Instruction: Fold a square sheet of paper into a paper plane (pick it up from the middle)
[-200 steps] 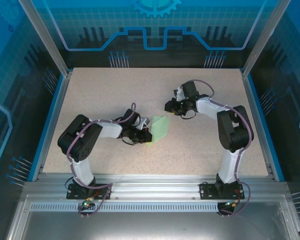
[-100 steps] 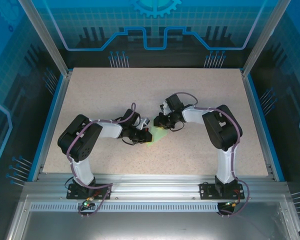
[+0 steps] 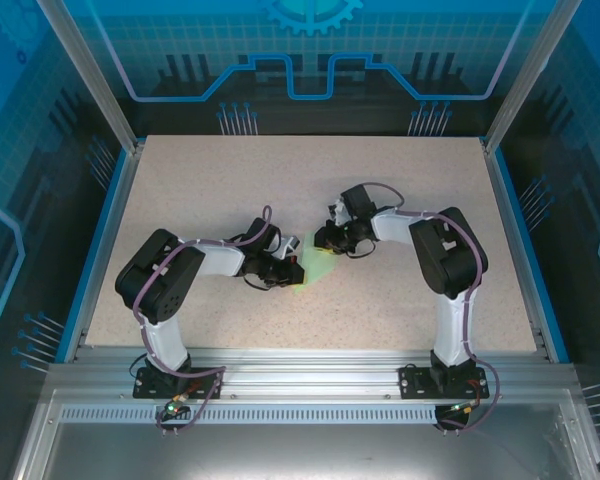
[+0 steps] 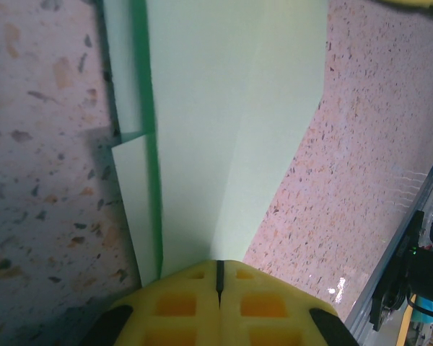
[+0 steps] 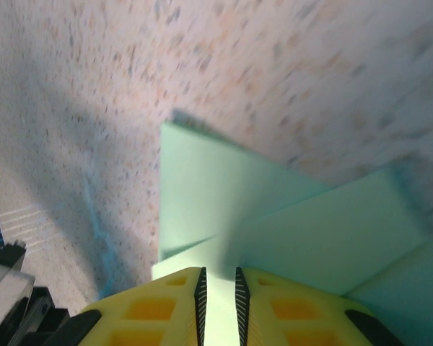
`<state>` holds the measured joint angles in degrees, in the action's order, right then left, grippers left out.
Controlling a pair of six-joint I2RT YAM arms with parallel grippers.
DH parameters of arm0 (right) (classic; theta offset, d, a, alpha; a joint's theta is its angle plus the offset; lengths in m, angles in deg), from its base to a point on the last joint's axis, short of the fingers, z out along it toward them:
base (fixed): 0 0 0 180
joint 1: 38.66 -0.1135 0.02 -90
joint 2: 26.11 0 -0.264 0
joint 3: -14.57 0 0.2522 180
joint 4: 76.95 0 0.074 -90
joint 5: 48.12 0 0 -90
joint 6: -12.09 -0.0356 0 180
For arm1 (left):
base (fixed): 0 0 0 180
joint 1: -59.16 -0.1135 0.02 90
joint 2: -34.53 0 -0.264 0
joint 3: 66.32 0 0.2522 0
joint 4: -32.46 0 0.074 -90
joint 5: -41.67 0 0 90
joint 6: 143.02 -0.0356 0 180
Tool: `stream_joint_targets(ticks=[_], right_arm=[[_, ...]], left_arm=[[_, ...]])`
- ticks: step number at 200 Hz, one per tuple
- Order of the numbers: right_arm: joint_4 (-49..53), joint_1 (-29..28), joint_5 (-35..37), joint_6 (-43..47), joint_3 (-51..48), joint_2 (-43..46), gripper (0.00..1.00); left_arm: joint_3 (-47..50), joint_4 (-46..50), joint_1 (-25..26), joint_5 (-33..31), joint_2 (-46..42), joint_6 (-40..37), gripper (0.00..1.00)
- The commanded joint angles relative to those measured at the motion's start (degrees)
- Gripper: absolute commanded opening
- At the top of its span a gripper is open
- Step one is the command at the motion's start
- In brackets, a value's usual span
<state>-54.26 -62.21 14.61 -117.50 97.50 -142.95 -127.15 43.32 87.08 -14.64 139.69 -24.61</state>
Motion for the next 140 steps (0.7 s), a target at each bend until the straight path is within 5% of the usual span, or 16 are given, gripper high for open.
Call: stream_joint_targets(ticks=[1, 74, 140], right_arm=[[1.8, 3.6, 2.2, 1.4, 3.0, -2.7, 0.23], [3.4, 6.8, 1.1, 2.6, 4.0, 1.2, 0.25], [3.2, -0.2, 3.2, 2.6, -1.0, 8.3, 0.26]], left_arm=[[3.3, 7.1, 0.2, -5.7, 2.8, -1.5, 0.0], [3.2, 6.9, 0.2, -5.6, 2.5, -1.2, 0.0], [2.7, 7.1, 0.3, -5.2, 1.4, -1.0, 0.0]])
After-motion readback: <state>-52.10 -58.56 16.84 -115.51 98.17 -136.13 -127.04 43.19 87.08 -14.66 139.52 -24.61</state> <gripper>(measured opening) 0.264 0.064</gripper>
